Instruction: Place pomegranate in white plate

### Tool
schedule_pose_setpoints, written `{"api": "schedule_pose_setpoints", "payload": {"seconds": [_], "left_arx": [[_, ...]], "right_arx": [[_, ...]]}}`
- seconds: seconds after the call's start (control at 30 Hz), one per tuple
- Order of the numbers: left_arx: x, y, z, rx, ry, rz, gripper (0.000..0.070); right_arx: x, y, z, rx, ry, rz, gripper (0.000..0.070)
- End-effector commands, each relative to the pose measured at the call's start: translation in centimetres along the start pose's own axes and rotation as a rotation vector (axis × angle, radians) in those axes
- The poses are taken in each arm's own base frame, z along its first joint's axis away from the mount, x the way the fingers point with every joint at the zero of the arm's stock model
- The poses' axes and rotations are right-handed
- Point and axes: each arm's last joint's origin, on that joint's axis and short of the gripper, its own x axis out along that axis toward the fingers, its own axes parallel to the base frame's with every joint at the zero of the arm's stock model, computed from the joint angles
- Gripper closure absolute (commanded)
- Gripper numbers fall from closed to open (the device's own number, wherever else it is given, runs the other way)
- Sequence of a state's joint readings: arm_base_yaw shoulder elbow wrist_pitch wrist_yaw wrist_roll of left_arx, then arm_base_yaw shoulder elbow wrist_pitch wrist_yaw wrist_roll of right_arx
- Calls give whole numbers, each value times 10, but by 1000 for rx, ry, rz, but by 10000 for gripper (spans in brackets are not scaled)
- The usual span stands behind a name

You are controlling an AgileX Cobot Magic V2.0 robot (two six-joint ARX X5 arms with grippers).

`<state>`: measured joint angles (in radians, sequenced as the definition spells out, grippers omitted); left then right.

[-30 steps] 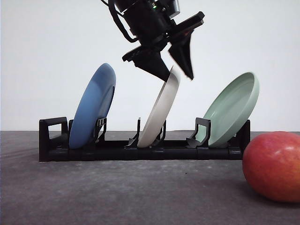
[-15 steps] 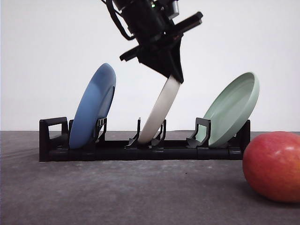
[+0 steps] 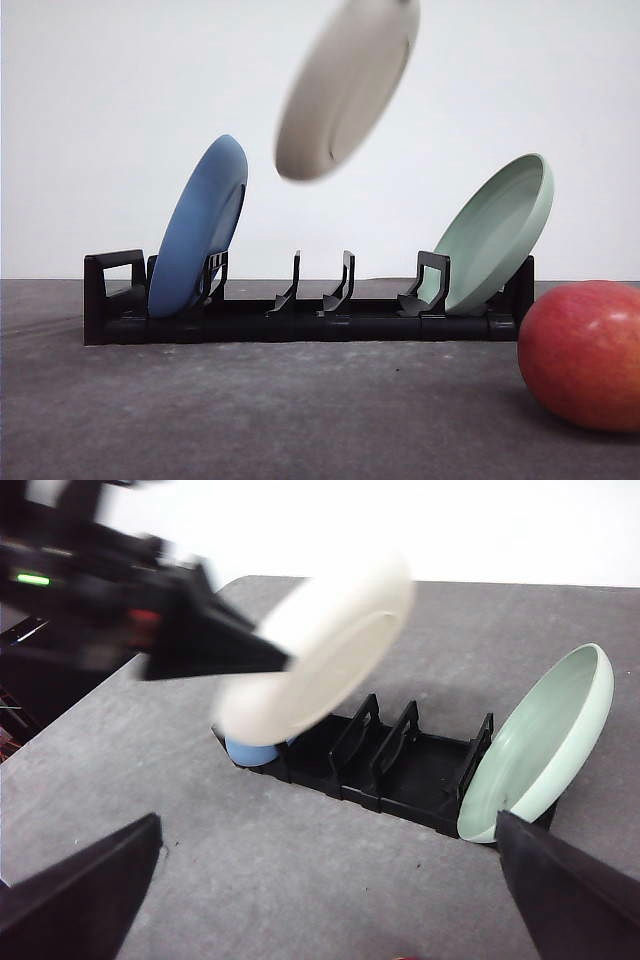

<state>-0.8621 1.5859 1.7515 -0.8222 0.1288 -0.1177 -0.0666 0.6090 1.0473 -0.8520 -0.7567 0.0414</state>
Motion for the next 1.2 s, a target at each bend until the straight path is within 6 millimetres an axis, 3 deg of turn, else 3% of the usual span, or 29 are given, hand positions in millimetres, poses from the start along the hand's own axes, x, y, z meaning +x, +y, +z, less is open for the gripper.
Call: {"api": "schedule_pose_setpoints", "payload": {"seconds": [0.0,0.2,0.43,0.57,0.77,1.0,1.17], "left_arx": [[-17,-18,0,78,5,-33,700],[-53,-63,-28,228,130,-37,700],[-54,-104,-63,390,260,48,700],[-37,-113,-88,439,333,96,700],[5,-106,-133,455,426,177,700],[50,-98,-192,466,446,219,700],[72,-98,-222,470,423,258,700]], "right_arx": [[-2,2,4,-6,-14,4,0],[-2,2,4,2,-13,4,0],[-2,2,4,17,-13,5,0],[-2,2,4,21,-9,4,0],[-2,2,2,32,3,4,0],[-2,2,2,31,2,4,0],[-2,2,2,31,2,3,0]]}}
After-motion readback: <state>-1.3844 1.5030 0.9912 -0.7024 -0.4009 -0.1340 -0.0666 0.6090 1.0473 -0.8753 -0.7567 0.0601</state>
